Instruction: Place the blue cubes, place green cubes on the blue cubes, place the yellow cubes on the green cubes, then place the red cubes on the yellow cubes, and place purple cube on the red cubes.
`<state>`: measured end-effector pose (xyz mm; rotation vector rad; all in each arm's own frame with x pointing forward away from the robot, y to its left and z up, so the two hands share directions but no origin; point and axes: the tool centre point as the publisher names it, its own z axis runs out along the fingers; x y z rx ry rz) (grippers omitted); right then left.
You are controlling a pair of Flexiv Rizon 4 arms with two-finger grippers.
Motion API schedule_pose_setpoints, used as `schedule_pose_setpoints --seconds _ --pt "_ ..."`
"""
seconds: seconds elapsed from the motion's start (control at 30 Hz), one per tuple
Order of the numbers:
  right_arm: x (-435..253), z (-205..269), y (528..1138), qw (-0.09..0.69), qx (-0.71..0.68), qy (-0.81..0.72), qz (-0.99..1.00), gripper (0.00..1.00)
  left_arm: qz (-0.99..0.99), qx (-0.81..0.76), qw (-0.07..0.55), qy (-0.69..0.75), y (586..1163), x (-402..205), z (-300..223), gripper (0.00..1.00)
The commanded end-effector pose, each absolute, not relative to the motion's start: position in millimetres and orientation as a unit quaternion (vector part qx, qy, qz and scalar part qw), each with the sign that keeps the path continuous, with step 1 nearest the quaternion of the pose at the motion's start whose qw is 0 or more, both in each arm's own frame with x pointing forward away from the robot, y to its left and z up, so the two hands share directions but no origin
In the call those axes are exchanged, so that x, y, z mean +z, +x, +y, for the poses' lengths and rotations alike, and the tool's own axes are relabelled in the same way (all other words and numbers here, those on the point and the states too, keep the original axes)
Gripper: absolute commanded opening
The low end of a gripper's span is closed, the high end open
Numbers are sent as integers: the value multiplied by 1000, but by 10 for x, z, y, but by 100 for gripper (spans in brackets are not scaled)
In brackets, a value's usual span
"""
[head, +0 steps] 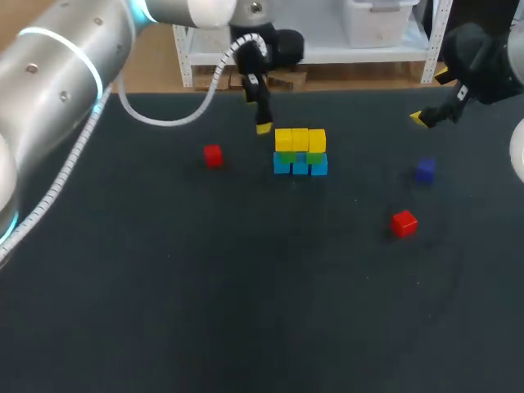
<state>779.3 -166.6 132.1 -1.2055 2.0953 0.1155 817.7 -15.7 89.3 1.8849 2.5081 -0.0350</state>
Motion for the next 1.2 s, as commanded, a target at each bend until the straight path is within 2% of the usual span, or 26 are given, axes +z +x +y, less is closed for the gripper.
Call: schedule_pose_setpoints --seconds 0.03,0.73,1.2 --pt "1322 -1659 7788 353 43 -465 811 100 821 -6 35 570 7996 984 175 100" --pt "1322 -1659 7788 353 43 -465 811 100 861 0 69 503 8052 841 871 100" --pt "1322 -1659 7788 353 43 -465 811 100 866 -2 67 495 8185 544 919 100"
